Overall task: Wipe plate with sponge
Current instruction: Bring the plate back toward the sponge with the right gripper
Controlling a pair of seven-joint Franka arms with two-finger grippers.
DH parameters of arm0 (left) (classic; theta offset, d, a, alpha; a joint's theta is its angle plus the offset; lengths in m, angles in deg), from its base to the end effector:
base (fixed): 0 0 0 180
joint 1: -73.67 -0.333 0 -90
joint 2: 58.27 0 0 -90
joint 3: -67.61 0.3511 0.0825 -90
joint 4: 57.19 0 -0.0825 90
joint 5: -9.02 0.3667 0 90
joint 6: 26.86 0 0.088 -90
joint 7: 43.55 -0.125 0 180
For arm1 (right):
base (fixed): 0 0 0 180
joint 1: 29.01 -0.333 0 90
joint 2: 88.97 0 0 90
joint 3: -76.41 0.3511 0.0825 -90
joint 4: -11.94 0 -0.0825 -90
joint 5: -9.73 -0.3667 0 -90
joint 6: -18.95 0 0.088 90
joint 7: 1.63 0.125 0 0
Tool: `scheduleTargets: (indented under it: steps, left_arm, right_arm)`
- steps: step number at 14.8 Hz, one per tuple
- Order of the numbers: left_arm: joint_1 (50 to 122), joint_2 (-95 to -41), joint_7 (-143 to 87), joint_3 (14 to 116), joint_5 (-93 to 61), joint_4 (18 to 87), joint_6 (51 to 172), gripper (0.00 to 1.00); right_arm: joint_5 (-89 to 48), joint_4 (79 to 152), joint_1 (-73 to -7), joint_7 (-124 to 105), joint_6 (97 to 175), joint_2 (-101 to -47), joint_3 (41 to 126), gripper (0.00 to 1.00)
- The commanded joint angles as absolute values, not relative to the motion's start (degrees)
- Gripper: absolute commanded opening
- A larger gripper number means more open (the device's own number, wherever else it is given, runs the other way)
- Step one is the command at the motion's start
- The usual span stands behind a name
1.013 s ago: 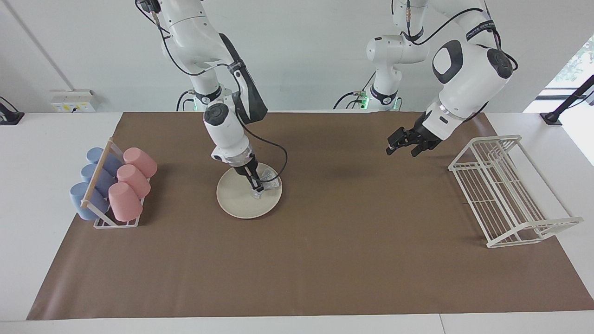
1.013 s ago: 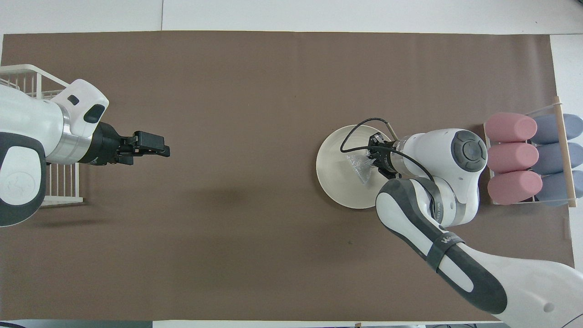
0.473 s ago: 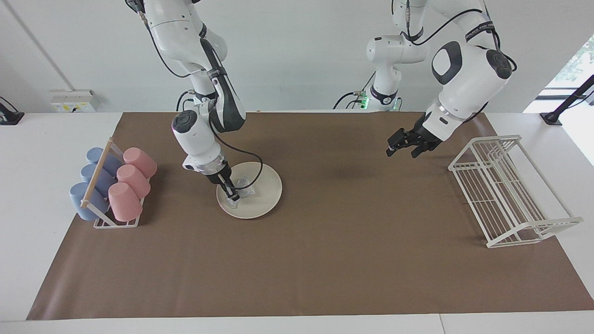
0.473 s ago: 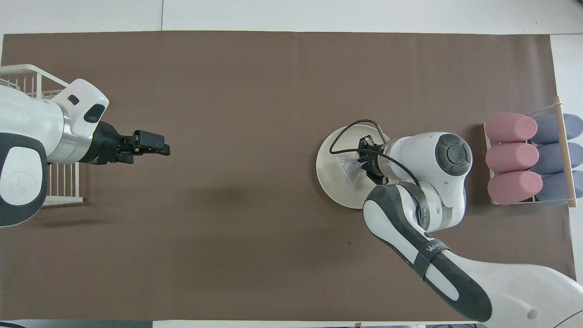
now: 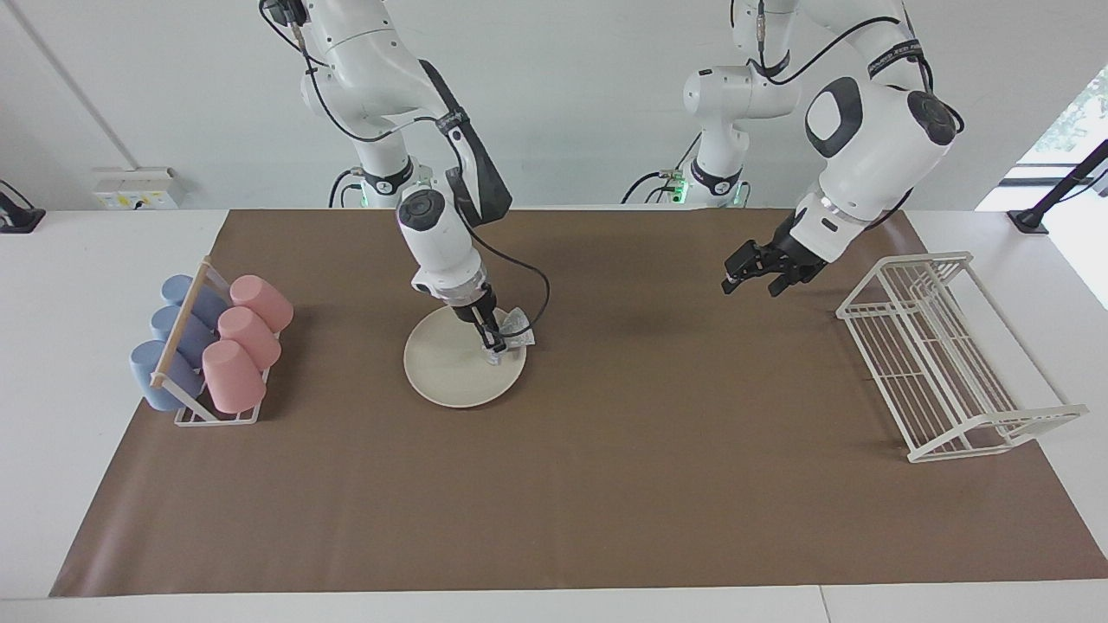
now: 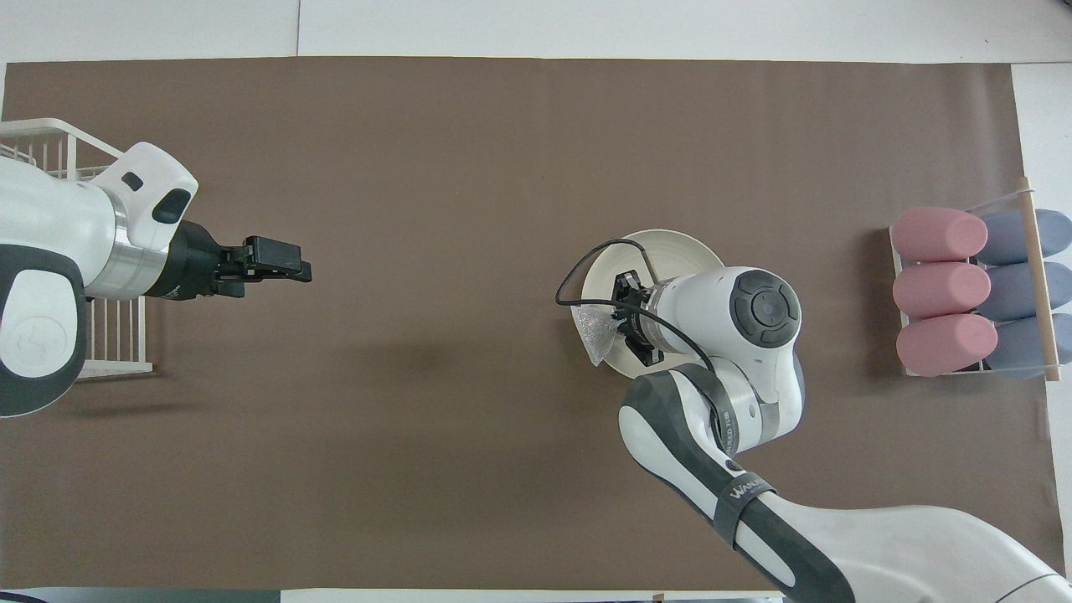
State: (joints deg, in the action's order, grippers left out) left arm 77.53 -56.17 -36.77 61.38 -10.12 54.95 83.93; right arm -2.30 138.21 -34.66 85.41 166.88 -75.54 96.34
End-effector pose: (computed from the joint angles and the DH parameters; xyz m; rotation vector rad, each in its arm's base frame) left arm 0.5203 -0.1218 0.5191 2.8325 0.0847 -0.0464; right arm 0.5139 0.2393 0.3254 -2.3462 1.7061 0.1247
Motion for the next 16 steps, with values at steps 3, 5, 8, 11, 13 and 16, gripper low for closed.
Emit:
scheduleTargets:
  steps: [3,5,8,11,13,16]
  left_arm:
    - [77.19,-55.37,-36.08,61.19,-9.0,56.19,85.29,1.0]
    - [77.19,-55.46,-35.64,61.19,-9.52,56.02,85.29,1.0]
    - [77.28,-55.63,-36.25,61.19,-19.31,55.93,85.46,1.0]
    - [76.58,-55.2,-40.63,61.28,-29.17,56.36,84.68,1.0]
    - [75.61,-55.02,-43.79,61.28,-37.53,56.54,82.93,1.0]
    - [74.2,-54.06,-50.13,61.37,-46.85,57.94,79.93,1.0]
  right_arm:
    - [-2.83,131.15,-33.93,87.48,160.06,-73.59,96.45,0.0]
    - [-2.66,123.25,-34.37,91.96,150.57,-73.68,96.45,0.0]
    - [-1.52,112.17,-36.31,98.46,136.77,-74.12,96.36,0.0]
    - [3.29,106.09,-40.86,105.57,130.15,-74.12,96.27,0.0]
    - [7.44,102.39,-45.25,111.82,126.81,-74.03,96.36,0.0]
    - [8.24,98.61,-47.73,116.06,123.03,-74.12,96.36,0.0]
